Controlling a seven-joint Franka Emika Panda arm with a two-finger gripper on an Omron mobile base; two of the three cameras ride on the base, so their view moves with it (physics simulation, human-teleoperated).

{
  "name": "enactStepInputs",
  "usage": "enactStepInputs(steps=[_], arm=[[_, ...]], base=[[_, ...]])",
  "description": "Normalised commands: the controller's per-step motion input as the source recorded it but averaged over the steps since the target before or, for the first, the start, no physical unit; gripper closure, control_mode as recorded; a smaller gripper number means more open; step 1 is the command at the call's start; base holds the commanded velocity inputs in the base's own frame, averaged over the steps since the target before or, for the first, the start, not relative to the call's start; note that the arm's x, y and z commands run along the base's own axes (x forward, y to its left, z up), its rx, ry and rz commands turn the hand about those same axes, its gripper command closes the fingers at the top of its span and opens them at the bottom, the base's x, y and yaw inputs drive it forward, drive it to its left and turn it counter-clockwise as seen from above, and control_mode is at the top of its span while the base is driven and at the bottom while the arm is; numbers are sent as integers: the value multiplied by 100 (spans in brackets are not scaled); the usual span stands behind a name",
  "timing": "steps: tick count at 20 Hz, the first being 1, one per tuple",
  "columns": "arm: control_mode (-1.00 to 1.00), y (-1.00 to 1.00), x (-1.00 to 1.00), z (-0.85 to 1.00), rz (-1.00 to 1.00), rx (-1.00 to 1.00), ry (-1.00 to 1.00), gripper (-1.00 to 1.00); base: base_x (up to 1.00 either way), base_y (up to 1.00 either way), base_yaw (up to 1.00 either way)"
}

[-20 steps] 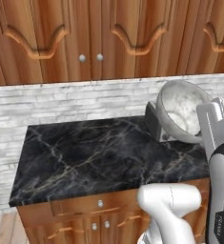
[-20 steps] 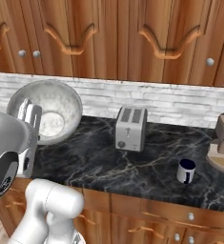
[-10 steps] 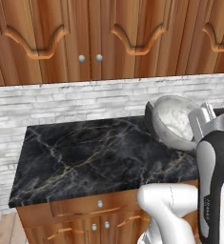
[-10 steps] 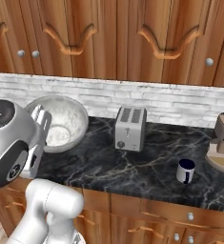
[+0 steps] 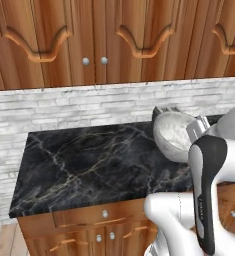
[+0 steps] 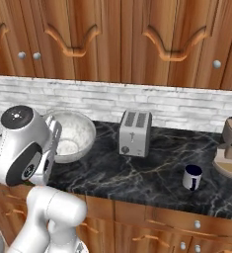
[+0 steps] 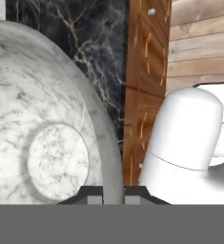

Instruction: Clear the mugs and bowl far away from the sink.

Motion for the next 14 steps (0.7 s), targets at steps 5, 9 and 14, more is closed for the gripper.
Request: enactStepInputs(steps=[5,9,14], arm=[[-100,11,65,-44,0,0,7,100],[-100,20,74,-49,0,-2,5,100],[-100,17,76,-50,0,-1,3,100]], base=[[0,0,0],[0,0,0],[0,0,0]])
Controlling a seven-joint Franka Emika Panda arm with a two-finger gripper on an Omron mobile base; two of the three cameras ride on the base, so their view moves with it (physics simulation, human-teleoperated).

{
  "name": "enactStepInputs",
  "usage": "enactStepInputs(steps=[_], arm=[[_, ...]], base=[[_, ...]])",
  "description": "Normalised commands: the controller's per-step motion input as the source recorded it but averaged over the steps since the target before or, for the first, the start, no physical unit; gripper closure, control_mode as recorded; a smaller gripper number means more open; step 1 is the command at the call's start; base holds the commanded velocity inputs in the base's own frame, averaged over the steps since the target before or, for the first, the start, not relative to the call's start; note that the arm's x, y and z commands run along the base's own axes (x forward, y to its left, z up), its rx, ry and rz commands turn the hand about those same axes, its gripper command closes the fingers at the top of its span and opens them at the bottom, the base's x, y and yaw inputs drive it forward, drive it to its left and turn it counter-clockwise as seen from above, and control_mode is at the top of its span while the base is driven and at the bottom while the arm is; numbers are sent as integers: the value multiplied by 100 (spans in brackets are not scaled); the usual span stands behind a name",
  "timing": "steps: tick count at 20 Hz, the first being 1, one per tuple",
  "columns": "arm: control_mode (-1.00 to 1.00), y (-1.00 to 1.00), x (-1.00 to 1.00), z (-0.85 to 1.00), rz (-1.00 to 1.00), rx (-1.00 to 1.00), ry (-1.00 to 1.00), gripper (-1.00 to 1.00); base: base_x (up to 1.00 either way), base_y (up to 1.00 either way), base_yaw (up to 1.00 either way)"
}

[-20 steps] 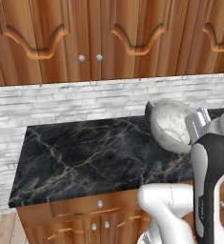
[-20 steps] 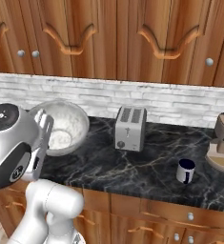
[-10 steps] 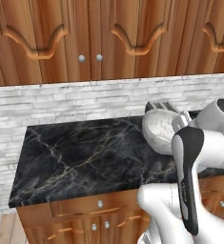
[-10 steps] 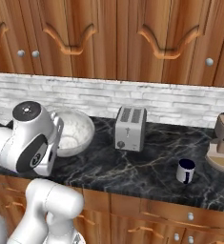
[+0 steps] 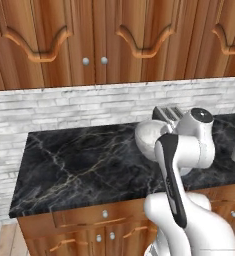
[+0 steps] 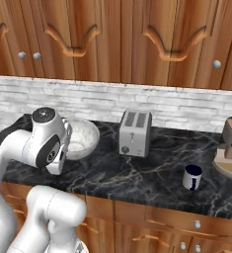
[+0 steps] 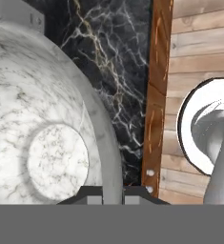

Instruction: Clear the mugs and bowl far away from the sink.

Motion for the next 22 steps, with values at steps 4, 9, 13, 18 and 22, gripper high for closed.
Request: enactStepInputs(steps=[4,9,13,18,22], arm=[[-100,13,79,-45,0,0,3,100],[-100,15,84,-34,0,0,8,100],[-100,8,74,-26,0,0,12,100],[-100,0,42,-19,0,0,6,100],[-100,0,28,-24,1,0,0,100]], base=[[0,0,0],[0,0,0],[0,0,0],[0,0,0],[0,0,0]])
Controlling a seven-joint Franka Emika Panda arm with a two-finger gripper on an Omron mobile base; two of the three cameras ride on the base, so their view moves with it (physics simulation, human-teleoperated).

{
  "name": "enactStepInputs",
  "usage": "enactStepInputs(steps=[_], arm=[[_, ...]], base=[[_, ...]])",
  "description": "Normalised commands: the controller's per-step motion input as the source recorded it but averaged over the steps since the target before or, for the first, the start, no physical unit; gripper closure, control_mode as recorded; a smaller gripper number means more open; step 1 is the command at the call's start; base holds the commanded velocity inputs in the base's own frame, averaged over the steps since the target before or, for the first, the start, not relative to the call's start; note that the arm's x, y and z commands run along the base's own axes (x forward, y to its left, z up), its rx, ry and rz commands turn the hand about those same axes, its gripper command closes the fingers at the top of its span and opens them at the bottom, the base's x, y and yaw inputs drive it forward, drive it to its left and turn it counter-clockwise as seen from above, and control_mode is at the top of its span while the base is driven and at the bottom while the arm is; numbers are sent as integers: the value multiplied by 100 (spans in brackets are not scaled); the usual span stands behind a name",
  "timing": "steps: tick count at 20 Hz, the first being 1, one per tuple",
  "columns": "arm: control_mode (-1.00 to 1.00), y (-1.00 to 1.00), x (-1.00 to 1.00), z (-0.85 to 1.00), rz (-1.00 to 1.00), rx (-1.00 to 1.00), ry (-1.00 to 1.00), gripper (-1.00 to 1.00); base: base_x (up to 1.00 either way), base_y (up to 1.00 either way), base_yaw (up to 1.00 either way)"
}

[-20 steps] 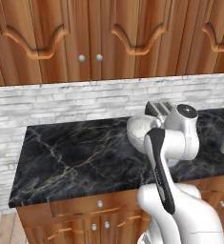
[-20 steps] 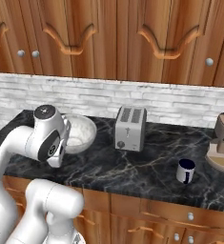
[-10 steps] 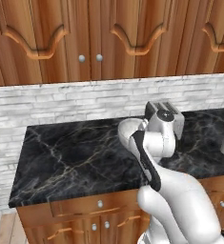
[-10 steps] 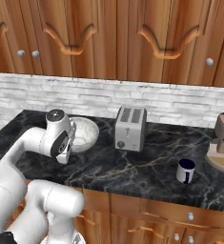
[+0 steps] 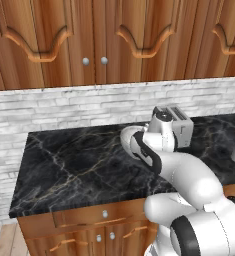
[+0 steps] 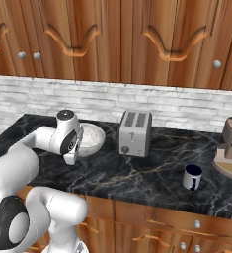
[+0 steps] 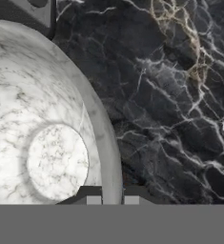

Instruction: Clear the mugs and bowl far away from the sink.

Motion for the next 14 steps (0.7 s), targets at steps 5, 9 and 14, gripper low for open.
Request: enactStepInputs(steps=[5,9,14], arm=[[-100,4,29,-27,1,0,0,100],[-100,5,33,-30,2,0,-1,100],[-100,2,35,-39,1,0,0,100]], base=[[0,0,0],[0,0,0],[0,0,0]])
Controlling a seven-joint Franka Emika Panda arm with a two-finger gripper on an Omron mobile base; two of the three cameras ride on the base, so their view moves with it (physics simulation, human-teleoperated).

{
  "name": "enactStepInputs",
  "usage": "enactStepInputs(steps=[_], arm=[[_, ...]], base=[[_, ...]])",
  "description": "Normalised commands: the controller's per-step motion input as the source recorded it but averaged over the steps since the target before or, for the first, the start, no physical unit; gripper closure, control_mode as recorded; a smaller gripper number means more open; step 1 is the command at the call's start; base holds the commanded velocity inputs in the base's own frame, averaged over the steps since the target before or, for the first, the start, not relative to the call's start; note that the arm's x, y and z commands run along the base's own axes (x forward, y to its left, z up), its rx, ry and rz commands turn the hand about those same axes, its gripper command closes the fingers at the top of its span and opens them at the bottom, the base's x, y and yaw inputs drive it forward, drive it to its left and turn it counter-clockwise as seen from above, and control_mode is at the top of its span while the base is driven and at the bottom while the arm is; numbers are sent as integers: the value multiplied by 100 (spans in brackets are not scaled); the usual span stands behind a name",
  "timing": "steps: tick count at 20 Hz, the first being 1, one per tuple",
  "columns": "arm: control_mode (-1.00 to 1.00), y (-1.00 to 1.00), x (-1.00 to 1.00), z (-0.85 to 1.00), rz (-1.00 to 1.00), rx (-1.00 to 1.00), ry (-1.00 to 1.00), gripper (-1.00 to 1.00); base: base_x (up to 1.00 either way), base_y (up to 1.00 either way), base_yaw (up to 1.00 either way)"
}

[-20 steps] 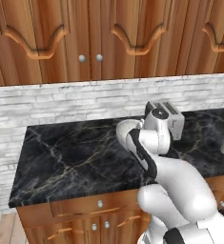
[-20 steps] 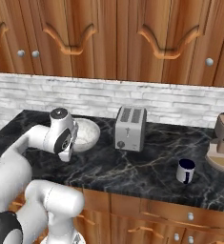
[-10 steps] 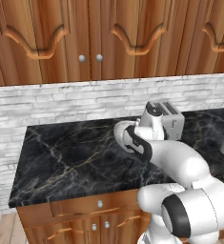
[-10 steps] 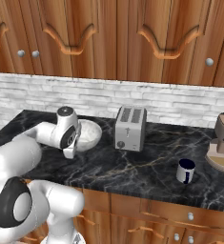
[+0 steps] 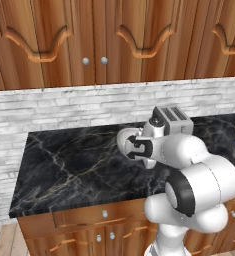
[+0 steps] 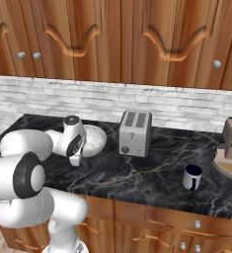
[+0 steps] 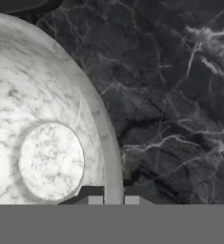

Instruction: Clear the mugs and bowl far away from the sink.

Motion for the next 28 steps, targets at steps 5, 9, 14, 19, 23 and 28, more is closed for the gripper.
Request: enactStepInputs(steps=[5,9,14,19,23,28], arm=[[-100,0,32,-44,1,0,2,100],[-100,12,35,-41,1,0,7,-100],[-100,0,3,0,0,0,-4,-100],[-100,0,0,9,0,0,-11,-100],[-100,0,-2,20,0,0,-15,-100],[-100,0,-28,30,0,0,-23,-100]], base=[[0,0,0],[0,0,0],[0,0,0],[0,0,0],[0,0,0],[0,0,0]])
